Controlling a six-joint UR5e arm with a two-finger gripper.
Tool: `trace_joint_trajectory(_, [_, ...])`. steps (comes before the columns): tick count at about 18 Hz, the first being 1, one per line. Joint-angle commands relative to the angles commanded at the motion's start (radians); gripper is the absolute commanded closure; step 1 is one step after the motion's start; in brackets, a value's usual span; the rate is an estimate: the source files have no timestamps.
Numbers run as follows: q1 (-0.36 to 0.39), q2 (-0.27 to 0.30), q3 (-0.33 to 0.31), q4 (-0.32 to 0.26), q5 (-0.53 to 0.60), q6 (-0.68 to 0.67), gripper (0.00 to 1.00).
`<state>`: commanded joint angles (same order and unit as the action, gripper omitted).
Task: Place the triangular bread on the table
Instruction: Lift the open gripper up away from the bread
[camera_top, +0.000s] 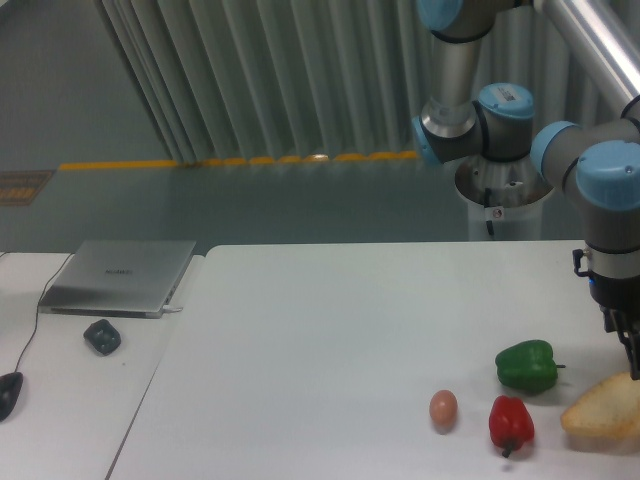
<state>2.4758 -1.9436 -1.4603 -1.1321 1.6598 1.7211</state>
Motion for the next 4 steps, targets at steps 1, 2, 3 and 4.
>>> trace_joint_trajectory(1, [0.000, 0.000, -0.003, 0.000, -0.002, 0.000, 0.00])
trace_joint_trajectory(2, [-0.002, -0.002, -0.003, 0.000, 0.000, 0.000, 0.00])
trace_joint_trajectory(3, [-0.002, 0.000, -0.005, 0.000, -0.002, 0.000, 0.00])
trace_joint_trajectory(4, [0.000, 0.000, -0.005, 0.000, -0.005, 0.000, 0.00])
